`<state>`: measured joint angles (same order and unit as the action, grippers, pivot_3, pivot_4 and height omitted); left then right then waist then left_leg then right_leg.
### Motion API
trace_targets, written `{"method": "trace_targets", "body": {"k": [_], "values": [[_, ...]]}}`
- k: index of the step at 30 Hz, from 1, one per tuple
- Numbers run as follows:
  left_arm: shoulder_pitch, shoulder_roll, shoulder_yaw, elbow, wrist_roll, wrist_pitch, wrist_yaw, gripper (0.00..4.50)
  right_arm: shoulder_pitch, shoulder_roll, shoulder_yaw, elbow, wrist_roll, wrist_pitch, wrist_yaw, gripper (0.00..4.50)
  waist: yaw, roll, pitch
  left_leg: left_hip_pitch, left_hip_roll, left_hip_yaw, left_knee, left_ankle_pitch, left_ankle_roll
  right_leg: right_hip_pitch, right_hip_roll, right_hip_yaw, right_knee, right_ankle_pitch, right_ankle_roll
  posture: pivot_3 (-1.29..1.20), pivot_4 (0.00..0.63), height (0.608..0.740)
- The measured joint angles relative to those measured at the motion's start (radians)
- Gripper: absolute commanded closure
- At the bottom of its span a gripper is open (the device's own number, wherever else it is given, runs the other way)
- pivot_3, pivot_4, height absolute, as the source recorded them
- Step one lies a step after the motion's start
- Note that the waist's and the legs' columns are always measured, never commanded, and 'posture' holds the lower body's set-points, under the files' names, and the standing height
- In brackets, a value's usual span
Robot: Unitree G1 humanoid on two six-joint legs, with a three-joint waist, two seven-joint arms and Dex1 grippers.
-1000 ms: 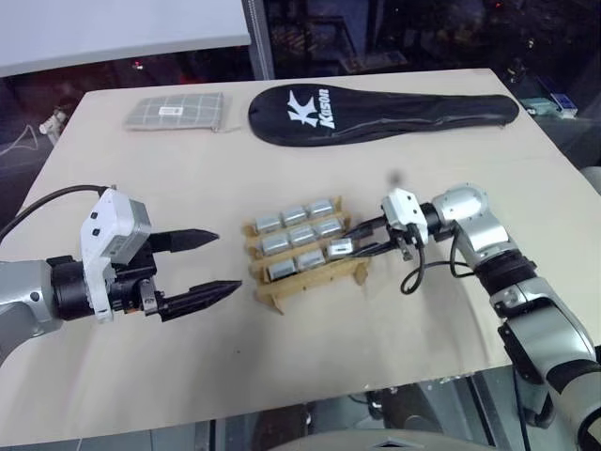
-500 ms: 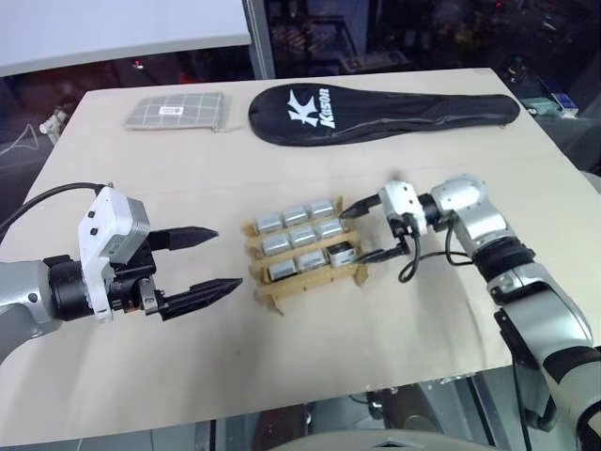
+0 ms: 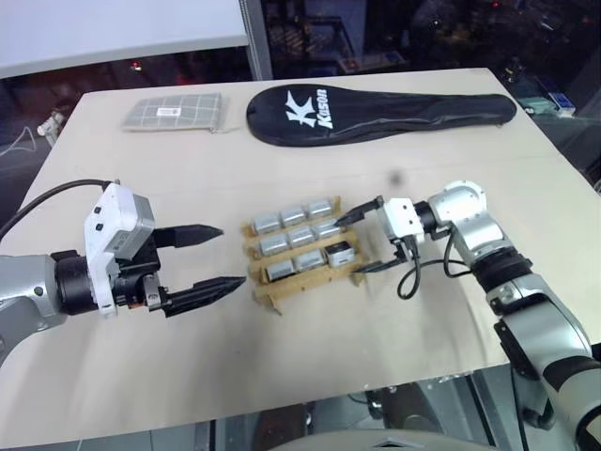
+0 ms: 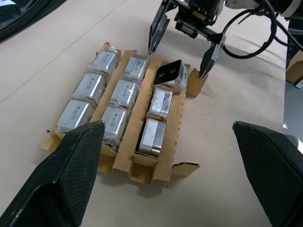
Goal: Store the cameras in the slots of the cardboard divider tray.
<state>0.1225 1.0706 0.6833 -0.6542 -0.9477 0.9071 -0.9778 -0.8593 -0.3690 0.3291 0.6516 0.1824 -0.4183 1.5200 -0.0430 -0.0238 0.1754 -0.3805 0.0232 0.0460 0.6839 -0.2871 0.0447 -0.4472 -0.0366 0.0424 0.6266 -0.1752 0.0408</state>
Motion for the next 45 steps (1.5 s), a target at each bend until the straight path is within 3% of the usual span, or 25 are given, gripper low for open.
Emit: {"method": "trace_targets", "body": {"k": [4, 5, 8, 11, 12, 14, 30, 44, 45], "values": [[0.0, 0.0, -0.007, 0.0, 0.0, 0.0, 0.0, 0.0, -0.021, 0.001, -0.005, 0.041, -0.013, -0.022, -0.006, 0.04, 0.0, 0.0, 0.0, 0.001, 0.0, 0.0, 0.0, 0.0, 0.0, 0.0, 0.0, 0.0, 0.001, 0.0, 0.0, 0.0, 0.15, 0.74], [0.0, 0.0, -0.007, 0.0, 0.0, 0.0, 0.0, 0.0, -0.022, 0.001, -0.008, 0.046, -0.013, -0.022, -0.006, 0.27, 0.0, 0.0, 0.0, 0.001, 0.0, 0.0, 0.0, 0.0, 0.0, 0.0, 0.0, 0.0, 0.001, 0.0, 0.0, 0.0, 0.15, 0.74], [0.001, 0.0, -0.008, -0.001, 0.0, 0.0, 0.001, 0.0, -0.022, -0.004, -0.012, 0.08, -0.046, -0.031, -0.013, 1.23, -0.001, 0.0, 0.0, 0.001, 0.0, 0.0, 0.0, 0.0, -0.001, 0.0, 0.0, 0.0, 0.001, 0.0, 0.0, 0.0, 0.15, 0.74], [0.002, 0.0, -0.008, -0.002, 0.0, 0.001, 0.001, 0.0, -0.022, -0.004, -0.01, 0.092, -0.067, -0.053, -0.015, 2.62, -0.001, 0.0, 0.0, 0.0, 0.0, 0.0, 0.0, 0.0, -0.001, 0.0, 0.0, 0.0, 0.001, 0.0, 0.0, 0.0, 0.15, 0.74], [0.004, 0.0, -0.008, -0.002, 0.0, 0.001, 0.002, 0.0, -0.022, -0.005, -0.009, 0.092, -0.083, -0.07, -0.018, 3.32, -0.001, 0.0, 0.0, 0.0, 0.0, 0.0, 0.0, 0.0, -0.001, 0.0, 0.0, 0.0, 0.0, 0.0, 0.0, 0.0, 0.15, 0.74], [0.006, 0.0, -0.008, -0.002, 0.0, 0.001, 0.002, 0.0, -0.022, -0.005, -0.009, 0.091, -0.091, -0.08, -0.019, 3.95, -0.001, 0.0, 0.0, 0.0, 0.0, 0.0, 0.0, 0.0, -0.001, 0.0, 0.0, 0.0, 0.0, 0.0, 0.0, 0.0, 0.15, 0.74], [0.003, 0.0, -0.025, 0.0, 0.002, 0.0, 0.003, 0.0, -0.015, -0.012, -0.014, 0.04, -0.076, 0.024, 0.004, 3.95, 0.0, 0.0, 0.0, -0.001, 0.0, -0.001, -0.001, 0.0, -0.001, -0.001, 0.0, 0.0, 0.0, 0.0, 0.0, 0.0, 0.15, 0.74], [-0.009, 0.0, -0.036, 0.002, 0.004, -0.001, 0.014, 0.0, -0.127, -0.043, 0.093, -0.005, -0.144, 0.152, 0.042, 3.95, 0.001, 0.001, 0.001, -0.001, 0.0, 0.0, -0.001, 0.0, -0.001, -0.001, 0.0, 0.0, 0.0, 0.0, 0.0, 0.0, 0.15, 0.74], [-0.009, 0.0, -0.036, 0.001, 0.004, 0.0, 0.018, 0.0, -0.127, -0.039, 0.093, -0.005, -0.144, 0.157, 0.042, 2.89, 0.001, 0.001, 0.001, -0.001, 0.0, 0.0, -0.001, 0.001, -0.001, -0.001, 0.0, 0.0, 0.0, 0.0, 0.0, 0.0, 0.15, 0.74]]}}
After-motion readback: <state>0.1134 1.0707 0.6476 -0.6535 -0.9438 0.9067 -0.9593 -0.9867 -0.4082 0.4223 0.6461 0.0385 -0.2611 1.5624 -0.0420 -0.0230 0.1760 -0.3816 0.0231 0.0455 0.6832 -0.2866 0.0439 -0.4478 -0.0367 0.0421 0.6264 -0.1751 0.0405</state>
